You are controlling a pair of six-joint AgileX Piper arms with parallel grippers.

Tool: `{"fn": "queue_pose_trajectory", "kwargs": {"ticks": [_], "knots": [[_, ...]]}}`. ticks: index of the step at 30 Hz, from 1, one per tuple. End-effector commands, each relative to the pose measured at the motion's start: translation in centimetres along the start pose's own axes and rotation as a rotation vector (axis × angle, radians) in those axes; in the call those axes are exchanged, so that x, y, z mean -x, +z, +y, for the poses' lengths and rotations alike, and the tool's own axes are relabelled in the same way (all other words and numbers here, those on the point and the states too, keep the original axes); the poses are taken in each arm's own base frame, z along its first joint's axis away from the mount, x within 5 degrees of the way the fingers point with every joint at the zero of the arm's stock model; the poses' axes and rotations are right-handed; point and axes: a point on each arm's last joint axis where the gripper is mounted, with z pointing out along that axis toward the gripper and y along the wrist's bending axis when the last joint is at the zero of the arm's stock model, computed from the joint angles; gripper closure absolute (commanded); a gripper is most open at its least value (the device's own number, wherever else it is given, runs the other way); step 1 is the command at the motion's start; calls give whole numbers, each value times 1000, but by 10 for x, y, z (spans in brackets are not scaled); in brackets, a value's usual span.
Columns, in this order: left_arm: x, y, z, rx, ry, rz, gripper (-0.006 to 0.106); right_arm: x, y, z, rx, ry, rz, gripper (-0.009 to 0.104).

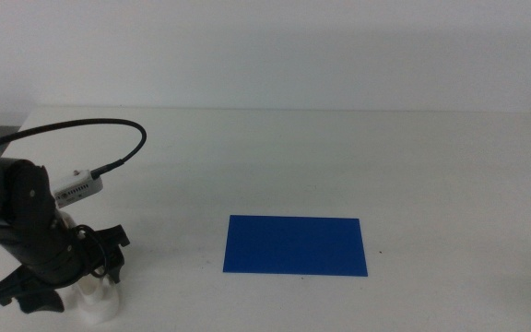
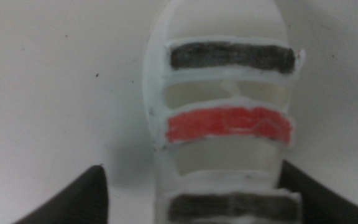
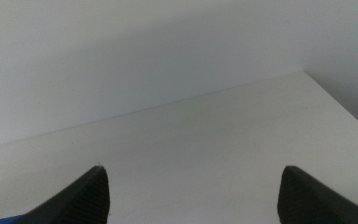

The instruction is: Use one arm to grab the shoe from the table and place it on the mat.

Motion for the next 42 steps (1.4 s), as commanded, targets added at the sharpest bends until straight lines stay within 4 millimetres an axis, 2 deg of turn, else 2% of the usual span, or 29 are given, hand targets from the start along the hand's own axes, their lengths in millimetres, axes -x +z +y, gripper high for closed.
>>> {"fn": "queue_pose_trajectory", "kwargs": {"ticks": [1,3,6,8,10,14,17,19,23,27,34,42], "knots": [[3,-4,-5,-18,-7,-10,27,0,0,0,4,-11,-10,16],[5,-12,-15,-39,-12,-2,44,0,0,0,4,-11,-10,16],[7,-27,-42,-66,7,-6,71,0,0,0,4,-11,-10,16],[7,-33,-70,-88,51,7,89,0,0,0,4,-11,-10,16],[5,-37,-100,-110,98,32,101,0,0,0,4,-11,-10,16],[-13,-44,-172,-117,225,60,102,0,0,0,4,-11,-10,16],[-32,-40,-210,-96,265,92,102,0,0,0,4,-11,-10,16],[-42,-38,-226,-97,276,100,102,0,0,0,4,-11,-10,16],[-54,-35,-241,-110,235,102,102,0,0,0,4,-11,-10,16],[-54,-35,-240,-104,213,110,102,0,0,0,4,-11,-10,16],[-50,-33,-241,-105,234,60,102,0,0,0,4,-11,-10,16],[-40,-34,-250,-188,270,-66,102,0,0,0,4,-11,-10,16]]}}
